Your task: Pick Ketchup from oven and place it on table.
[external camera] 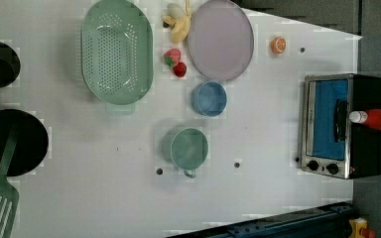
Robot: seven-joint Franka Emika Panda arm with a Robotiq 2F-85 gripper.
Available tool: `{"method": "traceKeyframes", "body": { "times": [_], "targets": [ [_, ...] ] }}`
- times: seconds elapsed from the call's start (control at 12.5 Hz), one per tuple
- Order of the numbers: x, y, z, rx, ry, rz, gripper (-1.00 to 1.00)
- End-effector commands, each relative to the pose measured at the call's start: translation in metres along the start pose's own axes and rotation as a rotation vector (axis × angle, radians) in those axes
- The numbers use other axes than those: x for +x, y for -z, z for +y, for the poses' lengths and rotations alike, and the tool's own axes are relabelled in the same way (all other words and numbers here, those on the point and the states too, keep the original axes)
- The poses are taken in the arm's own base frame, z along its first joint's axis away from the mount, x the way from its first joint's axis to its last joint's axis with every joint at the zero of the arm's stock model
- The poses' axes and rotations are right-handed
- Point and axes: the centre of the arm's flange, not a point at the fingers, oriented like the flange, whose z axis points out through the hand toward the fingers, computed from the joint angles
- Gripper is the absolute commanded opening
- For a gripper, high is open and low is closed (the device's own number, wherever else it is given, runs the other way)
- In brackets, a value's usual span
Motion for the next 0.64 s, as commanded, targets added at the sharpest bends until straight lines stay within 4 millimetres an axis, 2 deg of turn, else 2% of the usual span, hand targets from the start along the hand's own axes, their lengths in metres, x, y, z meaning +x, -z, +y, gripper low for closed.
{"method": "traceKeyframes", "body": {
  "times": [0.08, 0.56, 0.64],
  "targets": [
    [0.017, -0.019, -0.002, -0.004, -0.026, 0.022, 1.00],
    [0.014, -0.045, -0.007, 0.000, -0.058, -0.007, 1.00],
    [0.014, -0.044, -0.007, 0.001, -0.058, -0.007, 0.90]
  ]
}}
